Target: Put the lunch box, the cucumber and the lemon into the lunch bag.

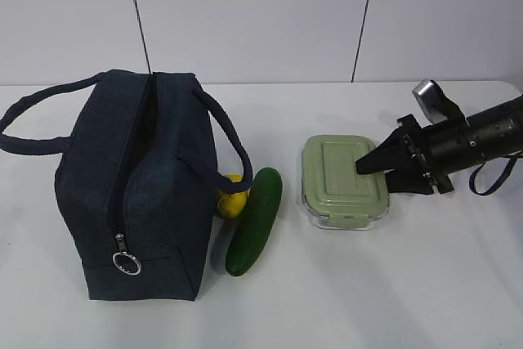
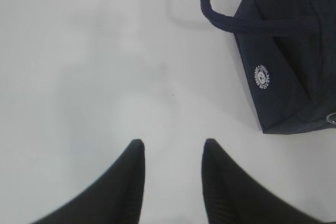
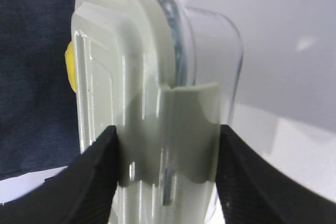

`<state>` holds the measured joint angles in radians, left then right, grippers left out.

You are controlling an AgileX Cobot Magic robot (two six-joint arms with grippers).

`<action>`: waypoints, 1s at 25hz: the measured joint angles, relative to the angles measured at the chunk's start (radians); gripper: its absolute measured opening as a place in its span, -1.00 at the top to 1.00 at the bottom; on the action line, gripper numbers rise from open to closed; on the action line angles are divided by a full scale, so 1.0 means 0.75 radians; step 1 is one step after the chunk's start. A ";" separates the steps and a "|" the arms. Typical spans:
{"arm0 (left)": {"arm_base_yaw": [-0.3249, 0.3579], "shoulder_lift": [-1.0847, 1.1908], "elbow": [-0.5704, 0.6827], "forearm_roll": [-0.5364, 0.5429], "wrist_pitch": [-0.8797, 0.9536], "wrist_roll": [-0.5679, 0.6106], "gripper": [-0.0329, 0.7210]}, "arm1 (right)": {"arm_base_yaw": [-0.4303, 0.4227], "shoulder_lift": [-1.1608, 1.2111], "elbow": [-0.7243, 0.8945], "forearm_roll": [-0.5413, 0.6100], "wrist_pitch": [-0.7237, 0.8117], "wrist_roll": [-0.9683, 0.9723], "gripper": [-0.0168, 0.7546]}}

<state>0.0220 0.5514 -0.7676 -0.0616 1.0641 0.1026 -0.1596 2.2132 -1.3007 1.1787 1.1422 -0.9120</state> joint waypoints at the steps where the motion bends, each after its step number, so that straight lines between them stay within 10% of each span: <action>1: 0.000 0.000 0.000 0.000 0.000 0.000 0.21 | 0.000 -0.007 0.000 0.000 0.000 0.008 -0.05; 25: 0.000 0.095 0.000 -0.085 -0.072 -0.030 0.21 | 0.004 -0.146 0.010 -0.014 -0.002 0.144 -0.05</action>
<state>0.0220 0.6225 -0.7676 -0.1257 1.0101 0.0798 -0.1569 2.1034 -1.2929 1.1684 1.1404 -0.8043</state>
